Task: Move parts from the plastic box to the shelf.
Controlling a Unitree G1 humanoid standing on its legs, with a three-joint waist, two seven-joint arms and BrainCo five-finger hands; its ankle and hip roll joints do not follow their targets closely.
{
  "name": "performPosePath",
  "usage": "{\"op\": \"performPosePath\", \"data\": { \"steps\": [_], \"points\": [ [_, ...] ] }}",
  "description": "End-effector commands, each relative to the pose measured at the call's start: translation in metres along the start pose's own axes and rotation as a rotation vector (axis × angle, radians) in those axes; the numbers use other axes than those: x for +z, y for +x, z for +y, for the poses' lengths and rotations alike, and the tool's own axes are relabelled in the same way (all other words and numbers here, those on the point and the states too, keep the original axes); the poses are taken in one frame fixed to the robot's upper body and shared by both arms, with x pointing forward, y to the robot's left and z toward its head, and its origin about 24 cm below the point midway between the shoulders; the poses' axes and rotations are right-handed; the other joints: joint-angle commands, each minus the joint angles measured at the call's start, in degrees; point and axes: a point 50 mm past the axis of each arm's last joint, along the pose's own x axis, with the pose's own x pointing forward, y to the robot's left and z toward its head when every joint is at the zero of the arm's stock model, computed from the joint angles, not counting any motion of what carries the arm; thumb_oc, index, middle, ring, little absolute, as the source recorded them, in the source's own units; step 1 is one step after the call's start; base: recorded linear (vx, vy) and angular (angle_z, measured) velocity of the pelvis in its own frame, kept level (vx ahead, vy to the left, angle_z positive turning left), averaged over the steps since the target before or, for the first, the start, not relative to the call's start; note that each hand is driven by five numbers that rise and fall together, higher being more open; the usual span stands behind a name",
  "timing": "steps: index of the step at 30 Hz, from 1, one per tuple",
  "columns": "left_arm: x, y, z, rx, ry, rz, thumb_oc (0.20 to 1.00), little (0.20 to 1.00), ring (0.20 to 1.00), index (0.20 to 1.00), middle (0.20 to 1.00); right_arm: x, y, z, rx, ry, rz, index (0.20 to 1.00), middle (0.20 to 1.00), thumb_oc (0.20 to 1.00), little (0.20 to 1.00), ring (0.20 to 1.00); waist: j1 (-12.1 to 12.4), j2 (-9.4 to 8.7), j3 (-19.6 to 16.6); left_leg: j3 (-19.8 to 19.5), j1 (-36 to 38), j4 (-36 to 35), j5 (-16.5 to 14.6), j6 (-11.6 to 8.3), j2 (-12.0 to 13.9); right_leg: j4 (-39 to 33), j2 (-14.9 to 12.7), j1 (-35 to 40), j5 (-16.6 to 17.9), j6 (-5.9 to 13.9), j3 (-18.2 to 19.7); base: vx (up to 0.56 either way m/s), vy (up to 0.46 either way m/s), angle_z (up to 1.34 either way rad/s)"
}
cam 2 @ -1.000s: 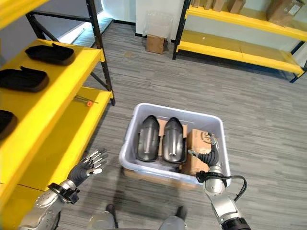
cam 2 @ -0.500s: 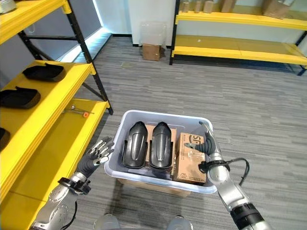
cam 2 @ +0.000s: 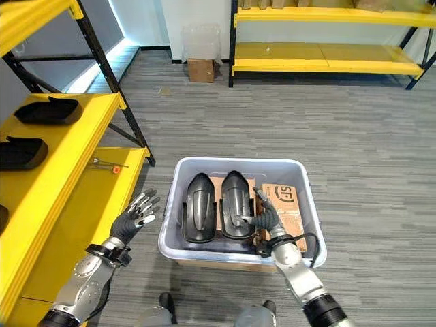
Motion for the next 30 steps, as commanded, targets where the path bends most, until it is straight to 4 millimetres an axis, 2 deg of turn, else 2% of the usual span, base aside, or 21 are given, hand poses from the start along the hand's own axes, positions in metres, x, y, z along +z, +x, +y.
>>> {"op": "performPosePath", "data": {
  "steps": [1,5,6,8,14,18,22,26,30],
  "points": [
    [0.016,0.001,-0.016,-0.077,0.007,-0.090,1.000,1.000,1.000,1.000,1.000,0.031,0.015,-0.025,-0.117,0.029,-0.117,1.000,1.000,1.000,1.000,1.000,0.55,2.46,-0.08,-2.49,-2.30,6.12,-2.01,0.70,4.98,3.91,3.05,-2.05,-2.70,-0.72,-0.57,0.14,0.070,-0.04],
    [0.020,-0.003,-0.016,-0.085,0.008,-0.091,1.000,1.000,1.000,1.000,1.000,0.035,0.023,-0.027,-0.151,0.066,-0.102,1.000,1.000,1.000,1.000,1.000,2.64,2.14,1.30,-3.72,-4.61,7.30,-2.73,1.29,4.28,4.44,2.24,-3.58,-2.58,0.06,-0.82,0.07,0.065,0.07],
    [0.035,0.004,-0.014,-0.087,0.017,-0.149,1.000,1.000,1.000,1.000,1.000,0.056,0.042,-0.039,-0.228,0.087,-0.139,1.000,1.000,1.000,1.000,1.000,4.52,2.40,4.33,-4.48,-8.64,8.18,-2.54,1.15,4.32,5.52,1.34,-6.84,-2.48,0.67,-1.46,-0.22,0.040,0.13],
    [0.051,0.014,-0.015,-0.112,0.033,-0.201,1.000,1.000,1.000,1.000,1.000,0.075,0.057,-0.058,-0.305,0.137,-0.170,1.000,1.000,1.000,1.000,1.000,5.82,2.88,7.10,-5.20,-12.15,9.15,-2.10,0.65,4.57,6.52,0.82,-9.19,-2.55,0.87,-2.01,-0.23,0.023,0.17],
    [0.076,0.025,-0.025,-0.129,0.049,-0.268,1.000,1.000,1.000,1.000,1.000,0.107,0.067,-0.096,-0.500,0.103,-0.241,1.000,1.000,1.000,1.000,1.000,7.24,4.54,13.08,-6.67,-19.31,11.68,-0.72,-0.06,5.13,10.31,-0.12,-14.69,-3.17,0.67,-2.00,-0.08,0.016,0.15],
    [0.081,0.031,-0.028,-0.124,0.040,-0.271,1.000,1.000,1.000,1.000,1.000,0.124,0.077,-0.108,-0.483,0.147,-0.266,1.000,1.000,1.000,1.000,1.000,8.14,5.34,15.79,-7.55,-22.66,12.80,-0.18,-0.26,4.83,12.89,-0.42,-18.23,-3.66,0.43,-1.98,-0.04,0.023,0.09],
    [0.080,0.034,-0.036,-0.134,0.033,-0.258,1.000,1.000,1.000,1.000,1.000,0.128,0.079,-0.105,-0.445,0.129,-0.277,1.000,1.000,1.000,1.000,1.000,8.40,5.72,16.47,-7.92,-25.87,13.78,0.00,0.15,4.59,15.68,-0.74,-22.45,-4.08,0.19,-1.74,0.01,0.025,0.03],
    [0.077,0.037,-0.037,-0.097,-0.006,-0.247,1.000,1.000,1.000,1.000,1.000,0.126,0.083,-0.101,-0.466,0.158,-0.212,1.000,1.000,1.000,1.000,1.000,8.62,5.85,16.47,-7.74,-29.44,15.15,-0.31,0.37,4.32,18.75,-1.58,-27.02,-4.89,0.21,-1.38,0.02,0.037,0.06],
    [0.073,0.038,-0.038,-0.104,-0.010,-0.217,1.000,1.000,1.000,1.000,1.000,0.113,0.089,-0.095,-0.406,0.260,-0.138,1.000,1.000,1.000,1.000,1.000,9.04,6.27,16.47,-8.27,-32.15,16.57,-0.85,0.75,3.88,21.73,-1.84,-30.42,-5.77,-0.06,-0.86,0.04,0.012,0.14]
  ]
}}
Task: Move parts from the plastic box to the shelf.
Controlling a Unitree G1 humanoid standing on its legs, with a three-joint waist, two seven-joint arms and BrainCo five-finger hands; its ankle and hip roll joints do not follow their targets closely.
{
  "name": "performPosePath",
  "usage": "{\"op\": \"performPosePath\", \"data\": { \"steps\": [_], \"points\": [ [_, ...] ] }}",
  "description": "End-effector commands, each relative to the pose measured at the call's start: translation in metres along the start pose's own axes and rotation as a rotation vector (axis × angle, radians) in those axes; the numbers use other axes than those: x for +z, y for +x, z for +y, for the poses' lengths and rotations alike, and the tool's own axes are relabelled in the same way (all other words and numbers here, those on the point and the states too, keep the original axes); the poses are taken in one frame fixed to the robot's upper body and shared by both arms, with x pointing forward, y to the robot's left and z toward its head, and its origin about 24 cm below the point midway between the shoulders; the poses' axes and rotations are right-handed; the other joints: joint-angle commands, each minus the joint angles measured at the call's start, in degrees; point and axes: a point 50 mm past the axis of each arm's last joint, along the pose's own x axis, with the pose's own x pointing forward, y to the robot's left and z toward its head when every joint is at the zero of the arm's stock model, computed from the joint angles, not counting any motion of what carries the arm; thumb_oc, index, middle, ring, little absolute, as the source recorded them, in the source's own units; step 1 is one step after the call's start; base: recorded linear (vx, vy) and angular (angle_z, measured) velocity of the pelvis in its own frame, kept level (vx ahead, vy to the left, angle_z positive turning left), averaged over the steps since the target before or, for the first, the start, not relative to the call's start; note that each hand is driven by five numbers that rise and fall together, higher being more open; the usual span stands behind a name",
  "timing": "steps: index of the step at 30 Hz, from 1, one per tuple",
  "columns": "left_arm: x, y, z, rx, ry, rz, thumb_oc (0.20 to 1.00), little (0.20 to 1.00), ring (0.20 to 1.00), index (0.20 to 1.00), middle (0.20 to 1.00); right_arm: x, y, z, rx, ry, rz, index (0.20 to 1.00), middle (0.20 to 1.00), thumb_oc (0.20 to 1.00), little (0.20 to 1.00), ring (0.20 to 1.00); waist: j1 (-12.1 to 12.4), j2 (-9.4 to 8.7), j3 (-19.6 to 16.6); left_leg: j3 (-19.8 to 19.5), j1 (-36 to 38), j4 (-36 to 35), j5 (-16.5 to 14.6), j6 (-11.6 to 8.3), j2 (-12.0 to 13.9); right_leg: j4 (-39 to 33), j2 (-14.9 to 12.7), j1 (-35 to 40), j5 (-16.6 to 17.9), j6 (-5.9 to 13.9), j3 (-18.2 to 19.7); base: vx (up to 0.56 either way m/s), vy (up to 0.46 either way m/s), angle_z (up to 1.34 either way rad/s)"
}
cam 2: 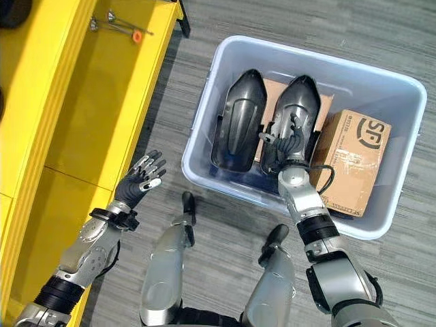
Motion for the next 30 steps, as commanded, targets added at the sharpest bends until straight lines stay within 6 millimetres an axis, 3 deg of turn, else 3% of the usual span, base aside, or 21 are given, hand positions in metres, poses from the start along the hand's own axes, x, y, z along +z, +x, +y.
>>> {"op": "performPosePath", "data": {
  "steps": [1,8,9,16,19,25,27,30],
  "points": [
    [0.009,-0.004,-0.012,-0.047,-0.004,-0.051,1.000,1.000,1.000,1.000,1.000,0.011,-0.001,0.007,0.080,0.168,0.008,1.000,1.000,1.000,1.000,1.000,0.49,1.01,-2.25,-0.38,-1.00,0.79,-1.80,-0.50,0.89,4.20,0.12,-3.73,-0.15,-0.07,0.44,0.03,0.001,0.11],
    [0.007,-0.002,-0.017,-0.065,-0.013,-0.033,1.000,1.000,1.000,1.000,1.000,0.010,-0.009,0.043,0.284,0.308,0.106,1.000,1.000,1.000,1.000,1.000,1.34,1.39,-2.25,-0.76,-3.34,1.53,-1.52,-0.45,1.11,6.36,0.07,-6.83,-0.36,-0.54,0.32,0.01,-0.002,0.03],
    [0.005,-0.001,-0.020,-0.067,-0.024,-0.025,1.000,1.000,1.000,1.000,1.000,0.020,-0.012,0.055,0.347,0.286,0.084,1.000,1.000,1.000,1.000,1.000,1.47,1.49,-2.25,-0.78,-3.96,1.91,-1.52,-0.37,1.21,7.00,0.11,-7.83,-0.34,-0.72,0.37,0.00,0.000,0.00],
    [-0.004,-0.003,-0.024,-0.080,-0.030,0.031,1.000,1.000,1.000,1.000,1.000,0.054,-0.014,0.068,0.372,0.119,-0.089,1.000,1.000,1.000,1.000,1.000,2.22,2.31,-2.25,-1.06,-5.18,2.73,-1.66,0.02,0.72,7.99,0.00,-9.14,-0.24,-0.91,0.48,0.00,0.003,-0.02],
    [-0.005,-0.004,-0.024,-0.080,-0.036,0.029,1.000,1.000,1.000,1.000,1.000,0.060,-0.013,0.068,0.350,0.089,-0.120,1.000,1.000,1.000,1.000,1.000,2.34,2.50,-2.25,-1.07,-5.31,2.90,-1.68,0.04,0.74,8.25,-0.07,-9.34,-0.26,-0.97,0.54,0.00,0.000,0.00],
    [-0.006,-0.002,-0.030,-0.093,-0.062,0.022,1.000,1.000,1.000,1.000,1.000,0.096,-0.002,0.026,-0.121,-0.110,-0.411,1.000,1.000,1.000,1.000,1.000,1.59,2.85,-2.25,-0.41,-5.05,2.30,-1.66,0.05,0.89,7.69,0.41,-9.75,0.25,-0.78,1.03,-0.03,0.020,-0.02],
    [-0.010,-0.001,-0.036,-0.087,-0.084,0.015,1.000,1.000,1.000,1.000,1.000,0.123,-0.013,0.013,-0.253,-0.033,-0.623,1.000,1.000,1.000,1.000,1.000,0.62,3.11,-2.25,0.02,-4.43,1.57,-1.69,0.07,0.79,6.63,0.88,-9.56,0.67,-0.46,1.73,-0.05,0.062,-0.02],
    [-0.014,-0.001,-0.045,-0.107,-0.080,0.029,1.000,1.000,1.000,1.000,1.000,0.145,-0.036,0.016,-0.255,0.063,-0.798,1.000,1.000,1.000,1.000,1.000,-0.42,3.24,-2.25,0.74,-3.54,0.85,-1.76,0.07,0.69,5.66,1.05,-9.20,1.06,-0.23,2.22,-0.02,0.052,-0.11]
  ]
}}
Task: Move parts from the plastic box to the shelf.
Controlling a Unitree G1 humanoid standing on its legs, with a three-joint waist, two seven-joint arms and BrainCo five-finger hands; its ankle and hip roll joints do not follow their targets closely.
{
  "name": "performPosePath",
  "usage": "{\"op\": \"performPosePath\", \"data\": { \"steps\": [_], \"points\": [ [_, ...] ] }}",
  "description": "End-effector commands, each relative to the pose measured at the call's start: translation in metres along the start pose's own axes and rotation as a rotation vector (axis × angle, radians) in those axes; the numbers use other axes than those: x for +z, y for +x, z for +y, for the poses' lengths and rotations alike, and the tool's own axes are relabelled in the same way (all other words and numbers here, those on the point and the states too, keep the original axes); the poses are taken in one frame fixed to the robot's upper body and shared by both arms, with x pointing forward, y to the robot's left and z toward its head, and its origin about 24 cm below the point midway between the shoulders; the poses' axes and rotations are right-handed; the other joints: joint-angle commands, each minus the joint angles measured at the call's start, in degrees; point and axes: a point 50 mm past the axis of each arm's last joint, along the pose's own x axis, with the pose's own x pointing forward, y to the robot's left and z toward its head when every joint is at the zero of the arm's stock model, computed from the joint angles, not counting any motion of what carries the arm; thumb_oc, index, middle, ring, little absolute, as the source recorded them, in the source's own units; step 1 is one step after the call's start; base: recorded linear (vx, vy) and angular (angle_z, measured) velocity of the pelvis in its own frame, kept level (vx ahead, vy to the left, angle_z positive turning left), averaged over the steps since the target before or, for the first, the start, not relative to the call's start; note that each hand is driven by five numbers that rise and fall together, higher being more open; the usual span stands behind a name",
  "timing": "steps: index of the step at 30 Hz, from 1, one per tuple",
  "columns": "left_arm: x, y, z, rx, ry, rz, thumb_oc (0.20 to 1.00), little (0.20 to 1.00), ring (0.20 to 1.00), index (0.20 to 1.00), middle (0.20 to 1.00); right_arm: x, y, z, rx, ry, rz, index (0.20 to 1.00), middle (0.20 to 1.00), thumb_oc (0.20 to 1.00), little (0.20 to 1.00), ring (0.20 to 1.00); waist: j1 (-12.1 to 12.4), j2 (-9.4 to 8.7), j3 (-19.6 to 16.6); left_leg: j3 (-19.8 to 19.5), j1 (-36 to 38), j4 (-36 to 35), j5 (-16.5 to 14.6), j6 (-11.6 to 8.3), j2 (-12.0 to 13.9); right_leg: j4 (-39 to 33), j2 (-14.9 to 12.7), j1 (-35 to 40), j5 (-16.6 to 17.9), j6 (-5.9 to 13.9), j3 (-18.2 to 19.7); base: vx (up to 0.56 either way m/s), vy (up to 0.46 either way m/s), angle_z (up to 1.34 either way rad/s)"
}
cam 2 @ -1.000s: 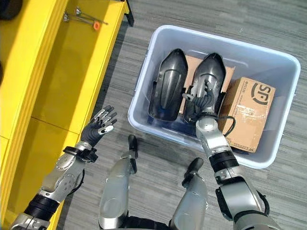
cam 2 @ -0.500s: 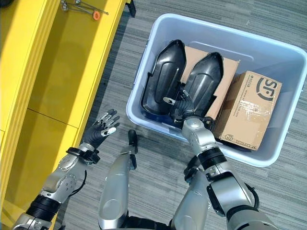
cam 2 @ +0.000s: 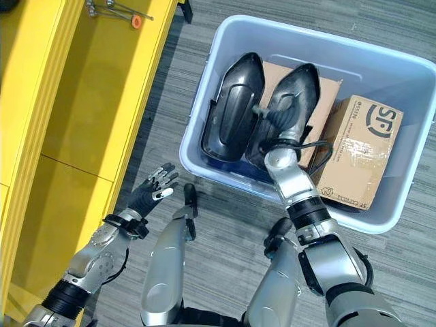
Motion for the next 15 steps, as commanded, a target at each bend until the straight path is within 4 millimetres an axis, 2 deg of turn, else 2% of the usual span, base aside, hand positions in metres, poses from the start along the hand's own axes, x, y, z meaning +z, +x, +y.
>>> {"op": "performPosePath", "data": {
  "steps": [1,2,3,8,12,15],
  "points": [
    [0.010,-0.001,-0.024,-0.087,0.000,-0.084,1.000,1.000,1.000,1.000,1.000,0.048,0.002,-0.005,-0.076,0.116,-0.279,1.000,1.000,1.000,1.000,1.000,1.00,1.88,-2.13,1.76,1.57,-0.15,-3.33,0.47,-0.16,-0.14,1.15,-1.42,2.95,1.36,0.88,0.00,0.029,-0.08],
    [0.009,-0.001,-0.025,-0.087,-0.002,-0.082,1.000,1.000,1.000,1.000,1.000,0.052,0.001,-0.005,-0.076,0.125,-0.294,1.000,1.000,1.000,1.000,1.000,0.87,1.91,-2.13,1.91,1.83,-0.31,-3.31,0.42,-0.19,-0.34,1.17,-1.27,3.03,1.39,0.95,0.00,0.076,-0.09],
    [0.005,-0.004,-0.024,-0.080,-0.019,-0.074,1.000,1.000,1.000,1.000,1.000,0.066,-0.006,-0.007,-0.074,0.153,-0.363,1.000,1.000,1.000,1.000,1.000,0.19,2.08,-2.13,2.43,2.74,-0.77,-3.36,0.18,-0.26,-1.00,1.23,-0.78,3.21,1.54,1.30,0.00,0.087,-0.12],
    [0.002,-0.007,-0.022,-0.070,-0.041,-0.086,1.000,1.000,1.000,1.000,1.000,0.068,-0.018,0.000,-0.034,0.131,-0.373,1.000,1.000,1.000,1.000,1.000,-0.80,2.31,-2.13,3.88,4.50,-1.52,-3.57,0.16,-0.16,-1.92,0.72,-0.02,3.47,1.82,1.90,-0.01,0.064,-0.20],
    [0.001,-0.011,-0.020,-0.052,-0.057,-0.100,1.000,1.000,1.000,1.000,1.000,0.042,-0.030,-0.002,-0.010,0.163,-0.210,1.000,1.000,1.000,1.000,1.000,-2.07,1.99,-2.13,4.81,5.26,-1.77,-3.77,0.08,0.02,-2.66,0.71,0.20,3.78,1.96,2.44,-0.01,0.032,-0.05],
    [0.001,-0.012,-0.017,-0.034,-0.057,-0.110,1.000,1.000,1.000,1.000,1.000,0.015,-0.052,-0.002,0.032,0.175,-0.040,1.000,1.000,1.000,1.000,1.000,-3.37,1.32,-2.13,5.51,5.66,-2.44,-3.79,0.06,0.20,-3.68,0.60,0.14,4.51,2.32,2.88,-0.01,0.023,-0.08]
  ]
}}
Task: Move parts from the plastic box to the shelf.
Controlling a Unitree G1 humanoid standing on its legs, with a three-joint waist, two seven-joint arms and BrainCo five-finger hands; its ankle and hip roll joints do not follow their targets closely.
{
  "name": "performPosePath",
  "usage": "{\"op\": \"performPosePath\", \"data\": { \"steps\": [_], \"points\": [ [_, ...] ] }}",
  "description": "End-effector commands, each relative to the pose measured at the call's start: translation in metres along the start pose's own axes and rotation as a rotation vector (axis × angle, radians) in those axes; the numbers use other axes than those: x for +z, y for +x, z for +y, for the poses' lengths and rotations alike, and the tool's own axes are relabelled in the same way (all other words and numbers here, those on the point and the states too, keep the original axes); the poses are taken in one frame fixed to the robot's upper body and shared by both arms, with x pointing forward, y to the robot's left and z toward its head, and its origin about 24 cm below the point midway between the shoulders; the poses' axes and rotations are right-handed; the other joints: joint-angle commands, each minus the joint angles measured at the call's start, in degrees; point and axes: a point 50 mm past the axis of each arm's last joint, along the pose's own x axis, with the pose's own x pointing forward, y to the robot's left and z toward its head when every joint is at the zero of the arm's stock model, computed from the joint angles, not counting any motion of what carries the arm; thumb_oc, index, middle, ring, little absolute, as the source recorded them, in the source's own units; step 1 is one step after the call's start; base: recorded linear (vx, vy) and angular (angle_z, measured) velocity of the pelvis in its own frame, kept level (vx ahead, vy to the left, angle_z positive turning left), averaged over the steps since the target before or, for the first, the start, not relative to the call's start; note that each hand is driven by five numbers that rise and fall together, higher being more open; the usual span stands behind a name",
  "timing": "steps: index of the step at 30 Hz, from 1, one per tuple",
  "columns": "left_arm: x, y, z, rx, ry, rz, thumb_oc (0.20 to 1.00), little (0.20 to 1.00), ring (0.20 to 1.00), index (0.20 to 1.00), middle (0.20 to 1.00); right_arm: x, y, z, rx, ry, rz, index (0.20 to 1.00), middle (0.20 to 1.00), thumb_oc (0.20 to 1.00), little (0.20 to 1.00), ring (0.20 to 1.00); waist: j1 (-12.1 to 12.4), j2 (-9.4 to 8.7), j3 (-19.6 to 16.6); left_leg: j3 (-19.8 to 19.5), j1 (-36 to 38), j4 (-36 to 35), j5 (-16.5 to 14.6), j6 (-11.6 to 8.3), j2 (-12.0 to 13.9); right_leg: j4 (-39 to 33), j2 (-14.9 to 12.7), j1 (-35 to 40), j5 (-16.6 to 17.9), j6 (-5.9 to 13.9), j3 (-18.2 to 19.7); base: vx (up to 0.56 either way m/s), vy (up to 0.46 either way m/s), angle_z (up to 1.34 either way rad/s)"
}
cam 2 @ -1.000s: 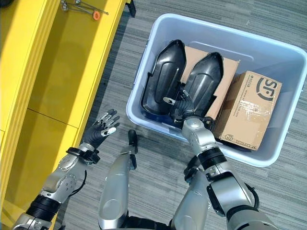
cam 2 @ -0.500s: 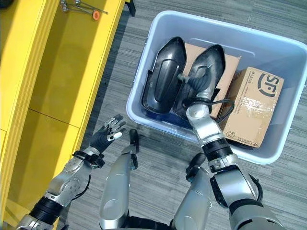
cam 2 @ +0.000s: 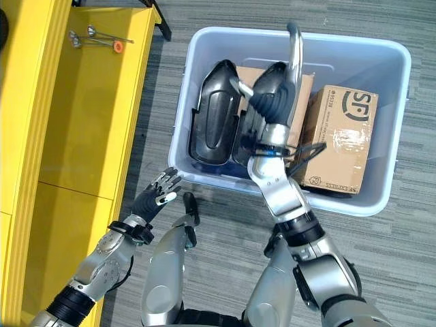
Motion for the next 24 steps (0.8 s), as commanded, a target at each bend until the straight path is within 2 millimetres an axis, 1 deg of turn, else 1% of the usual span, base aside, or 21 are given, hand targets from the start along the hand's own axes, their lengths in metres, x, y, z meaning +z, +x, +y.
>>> {"op": "performPosePath", "data": {
  "steps": [1,4,5,7,9,10,12,15,17,20,22,24],
  "points": [
    [0.010,-0.004,-0.017,-0.064,-0.022,-0.095,1.000,1.000,1.000,1.000,1.000,0.008,-0.005,-0.005,-0.053,0.107,0.032,1.000,1.000,1.000,1.000,1.000,-0.19,0.51,-1.96,1.37,1.51,-0.61,-3.42,-0.27,0.43,-0.92,0.21,-0.56,2.68,1.98,-0.50,-0.03,0.001,-0.06],
    [0.011,-0.005,-0.017,-0.055,-0.014,-0.114,1.000,1.000,1.000,1.000,1.000,-0.007,-0.021,-0.007,-0.059,0.100,0.091,1.000,1.000,1.000,1.000,1.000,-0.77,0.22,-1.96,2.09,2.13,-2.60,-2.55,-0.51,0.37,-2.89,0.16,-0.09,3.81,2.59,-0.80,-0.04,0.007,-0.17],
    [0.012,-0.004,-0.018,-0.052,-0.021,-0.125,1.000,1.000,1.000,1.000,1.000,-0.021,-0.030,-0.002,-0.036,0.102,0.185,1.000,1.000,1.000,1.000,1.000,-0.98,0.19,-1.96,2.44,2.36,-3.36,-2.17,-0.52,0.27,-4.03,0.19,0.16,4.38,2.83,-0.87,-0.05,0.010,-0.20],
    [0.012,-0.002,-0.018,-0.053,-0.036,-0.127,1.000,1.000,1.000,1.000,1.000,-0.033,-0.037,0.002,-0.035,0.099,0.244,1.000,1.000,1.000,1.000,1.000,-0.93,0.12,-1.96,2.52,2.24,-3.17,-2.13,-0.47,0.35,-4.39,0.05,0.28,4.56,2.89,-1.02,-0.03,-0.007,-0.14],
    [0.012,-0.001,-0.018,-0.051,-0.043,-0.131,1.000,1.000,1.000,1.000,1.000,-0.039,-0.040,0.004,-0.049,0.106,0.262,1.000,1.000,1.000,1.000,1.000,-0.78,0.08,-1.96,2.35,1.87,-2.91,-2.06,-0.43,0.38,-4.28,-0.08,0.21,4.56,2.87,-1.16,-0.02,-0.016,-0.07],
    [0.013,0.001,-0.018,-0.054,-0.046,-0.133,1.000,1.000,1.000,1.000,1.000,-0.046,-0.042,0.006,-0.059,0.163,0.320,1.000,1.000,1.000,1.000,1.000,-0.57,0.10,-1.96,2.00,1.39,-2.82,-1.81,-0.45,0.30,-4.07,-0.19,0.10,4.55,2.78,-1.32,0.00,0.000,0.00],
    [0.013,0.003,-0.020,-0.075,-0.056,-0.120,1.000,1.000,1.000,1.000,1.000,-0.050,-0.040,0.005,-0.062,0.187,0.333,1.000,1.000,1.000,1.000,1.000,-0.19,0.29,-1.96,1.53,0.93,-2.82,-1.62,-0.44,0.09,-3.86,-0.23,0.00,4.50,2.59,-1.50,0.00,0.000,0.00],
    [0.010,0.005,-0.023,-0.104,-0.167,-0.086,1.000,1.000,1.000,1.000,1.000,-0.054,-0.035,0.006,-0.087,0.187,0.357,1.000,1.000,1.000,1.000,1.000,0.57,0.52,-1.96,0.95,0.57,-2.85,-1.49,-0.40,-0.20,-3.66,-0.42,0.14,4.51,2.40,-2.10,-0.01,-0.024,0.04],
    [0.010,0.008,-0.024,-0.102,-0.146,-0.084,1.000,1.000,1.000,1.000,1.000,-0.058,-0.030,0.008,-0.112,0.189,0.387,1.000,1.000,1.000,1.000,1.000,1.11,0.57,-1.96,0.72,0.44,-2.79,-1.54,-0.29,-0.34,-3.59,-0.60,0.25,4.56,2.28,-2.47,-0.01,-0.044,0.12],
    [0.009,0.012,-0.025,-0.112,-0.179,-0.075,1.000,1.000,1.000,1.000,1.000,-0.063,-0.022,0.011,-0.099,0.175,0.415,1.000,1.000,1.000,1.000,1.000,1.79,0.77,-1.96,0.46,0.25,-2.60,-1.53,-0.18,-0.40,-3.68,-0.92,0.55,4.72,2.21,-2.96,0.00,-0.015,0.06],
    [0.010,0.014,-0.025,-0.110,-0.209,-0.059,1.000,1.000,1.000,1.000,1.000,-0.066,-0.012,0.004,-0.182,0.163,0.428,1.000,1.000,1.000,1.000,1.000,2.37,1.12,-1.96,0.17,0.00,-1.71,-1.89,-0.01,-0.46,-2.88,-1.35,0.66,4.53,2.01,-3.22,0.03,-0.019,0.07],
    [0.010,0.015,-0.024,-0.111,-0.211,-0.040,1.000,1.000,1.000,1.000,1.000,-0.072,-0.004,-0.002,-0.214,0.159,0.457,1.000,1.000,1.000,1.000,1.000,2.84,1.34,-1.96,-0.08,-0.05,-1.25,-2.14,0.03,-0.54,-2.34,-1.62,0.79,4.37,1.90,-3.45,0.03,-0.023,0.09]
  ]
}}
